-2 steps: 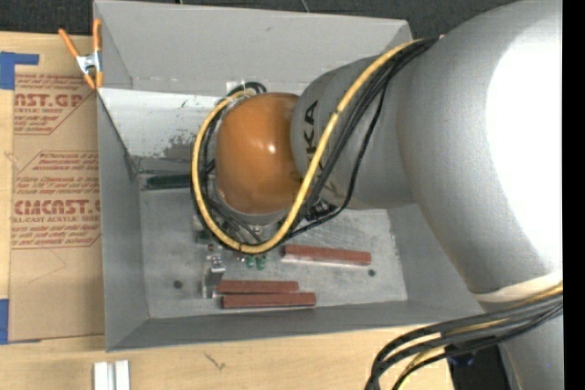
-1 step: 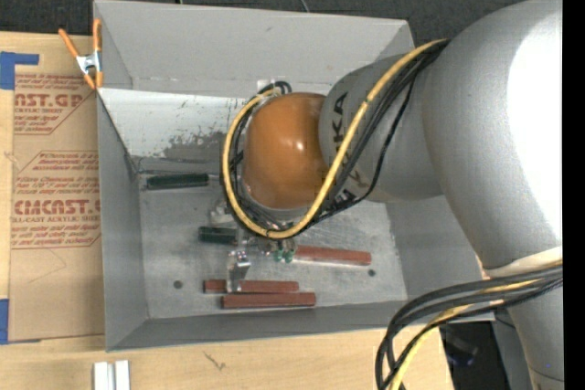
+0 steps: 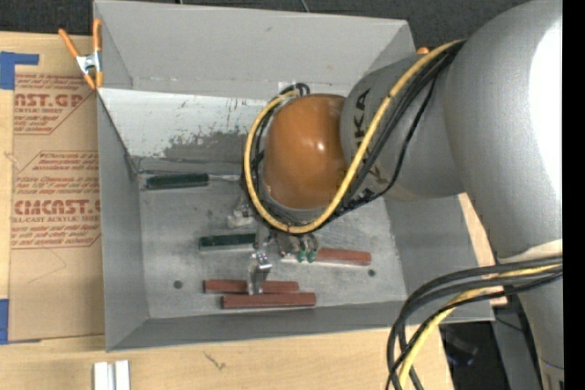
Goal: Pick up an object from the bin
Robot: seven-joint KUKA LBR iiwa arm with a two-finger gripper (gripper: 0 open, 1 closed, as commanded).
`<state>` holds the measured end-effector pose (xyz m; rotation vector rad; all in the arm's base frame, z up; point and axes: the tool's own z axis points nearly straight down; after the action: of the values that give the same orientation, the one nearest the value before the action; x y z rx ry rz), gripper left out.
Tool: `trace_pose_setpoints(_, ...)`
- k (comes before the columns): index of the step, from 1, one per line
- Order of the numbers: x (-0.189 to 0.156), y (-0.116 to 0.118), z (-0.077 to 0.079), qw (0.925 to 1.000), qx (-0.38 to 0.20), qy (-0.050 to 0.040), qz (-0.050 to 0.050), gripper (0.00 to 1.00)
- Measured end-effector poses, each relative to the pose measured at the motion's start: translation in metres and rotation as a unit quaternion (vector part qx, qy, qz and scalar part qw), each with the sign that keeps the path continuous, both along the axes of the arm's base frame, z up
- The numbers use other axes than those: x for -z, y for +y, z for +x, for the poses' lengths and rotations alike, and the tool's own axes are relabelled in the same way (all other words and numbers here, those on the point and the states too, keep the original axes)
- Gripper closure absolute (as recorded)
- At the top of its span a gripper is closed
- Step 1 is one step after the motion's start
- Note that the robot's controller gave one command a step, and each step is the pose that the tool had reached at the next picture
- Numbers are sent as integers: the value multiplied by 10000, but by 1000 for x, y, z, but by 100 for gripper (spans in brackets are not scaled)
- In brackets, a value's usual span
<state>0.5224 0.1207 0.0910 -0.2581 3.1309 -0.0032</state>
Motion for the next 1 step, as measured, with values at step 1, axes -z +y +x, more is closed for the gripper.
trace_pose_setpoints(1,6,13,59,9998,-173,-10,21,100)
